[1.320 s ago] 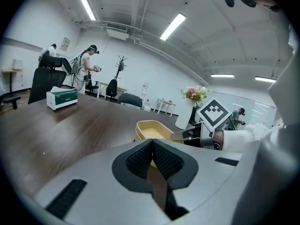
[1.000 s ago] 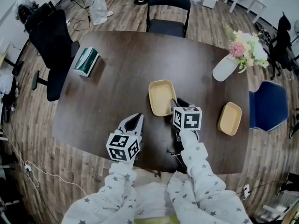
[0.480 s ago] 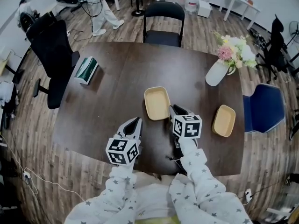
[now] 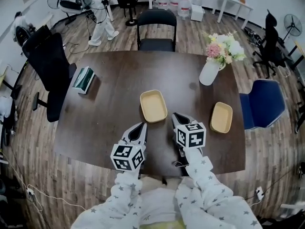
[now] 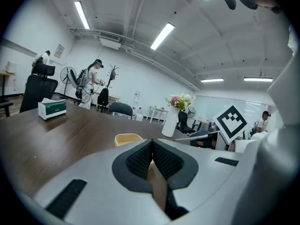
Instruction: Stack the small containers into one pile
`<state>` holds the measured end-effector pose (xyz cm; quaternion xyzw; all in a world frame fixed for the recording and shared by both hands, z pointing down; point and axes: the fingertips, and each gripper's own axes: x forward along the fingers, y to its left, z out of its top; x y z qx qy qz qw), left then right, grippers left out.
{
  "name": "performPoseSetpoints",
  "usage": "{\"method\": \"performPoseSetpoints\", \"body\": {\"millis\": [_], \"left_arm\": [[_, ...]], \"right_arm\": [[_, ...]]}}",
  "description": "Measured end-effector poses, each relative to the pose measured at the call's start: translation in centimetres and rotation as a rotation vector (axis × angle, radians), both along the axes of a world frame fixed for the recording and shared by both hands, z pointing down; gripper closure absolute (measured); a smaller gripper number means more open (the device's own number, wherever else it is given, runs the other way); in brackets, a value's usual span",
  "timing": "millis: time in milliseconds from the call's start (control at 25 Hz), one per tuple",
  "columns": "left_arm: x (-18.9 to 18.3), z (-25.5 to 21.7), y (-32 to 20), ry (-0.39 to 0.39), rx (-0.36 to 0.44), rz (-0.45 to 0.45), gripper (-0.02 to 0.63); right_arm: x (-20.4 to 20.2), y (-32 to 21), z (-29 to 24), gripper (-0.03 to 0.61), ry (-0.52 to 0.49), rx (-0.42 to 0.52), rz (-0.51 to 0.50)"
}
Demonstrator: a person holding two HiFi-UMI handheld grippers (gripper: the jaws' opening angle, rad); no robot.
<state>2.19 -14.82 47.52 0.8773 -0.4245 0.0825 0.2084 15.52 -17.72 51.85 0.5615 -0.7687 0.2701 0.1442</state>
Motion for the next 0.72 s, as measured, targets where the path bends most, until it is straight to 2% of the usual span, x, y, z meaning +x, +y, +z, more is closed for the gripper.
{"method": "performPoseSetpoints", "body": {"millis": [480,720], "left_arm": [[4.4,0.7,0.9,0.018,-0.050,0.204,0.589],[8.1,1.5,2.0,-0.001,-0.063,0.317,0.589]], "right_arm": [[6.1,4.5,-0.1,0.554,-0.011,-0.020,0.262],[10.2,6.7,0.2,0.554,-0.025,-0.009,0.379]]}}
